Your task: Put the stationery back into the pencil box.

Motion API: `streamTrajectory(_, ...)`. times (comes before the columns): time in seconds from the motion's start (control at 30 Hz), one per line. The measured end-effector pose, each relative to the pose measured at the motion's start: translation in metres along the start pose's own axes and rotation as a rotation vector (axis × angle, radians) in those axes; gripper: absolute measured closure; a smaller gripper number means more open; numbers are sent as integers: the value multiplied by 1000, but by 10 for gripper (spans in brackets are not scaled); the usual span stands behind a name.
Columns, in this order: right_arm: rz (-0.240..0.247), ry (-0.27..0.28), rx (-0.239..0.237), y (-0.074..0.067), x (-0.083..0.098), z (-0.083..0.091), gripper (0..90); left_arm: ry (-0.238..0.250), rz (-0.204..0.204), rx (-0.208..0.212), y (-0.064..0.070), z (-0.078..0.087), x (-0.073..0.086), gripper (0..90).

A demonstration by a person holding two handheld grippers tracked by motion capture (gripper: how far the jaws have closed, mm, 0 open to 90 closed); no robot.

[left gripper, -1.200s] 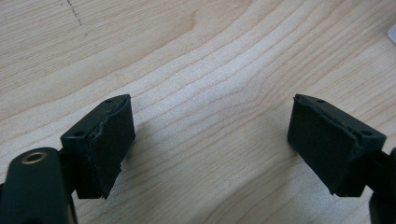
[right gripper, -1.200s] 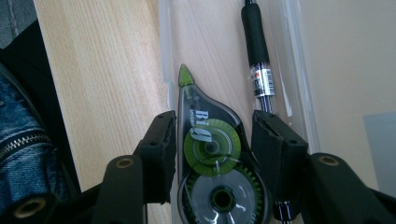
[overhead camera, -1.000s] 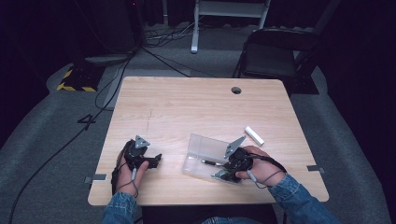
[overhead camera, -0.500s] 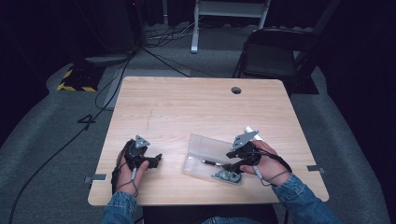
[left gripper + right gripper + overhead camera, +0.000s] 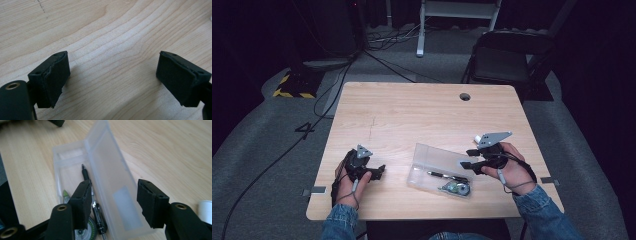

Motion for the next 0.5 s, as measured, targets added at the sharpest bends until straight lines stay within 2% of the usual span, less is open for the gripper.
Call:
streamTrajectory(0.2, -48, 44, 48, 19, -3, 15, 464, -4, 8, -10, -2, -1, 0, 101)
streamTrajectory(0.5, -106, 64, 128, 46, 0, 23, 435, -7, 18, -15, -2, -1, 0, 100)
Point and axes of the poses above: each handheld gripper's, and its own axes: z roughly backward along the jaws, x roughly out of its underside, y roughly to its right, the point moved 10 cm from there along -z, roughly forward along the jaws, and after that the axes turned 12 degrees about -z, right-handed, at the moved point
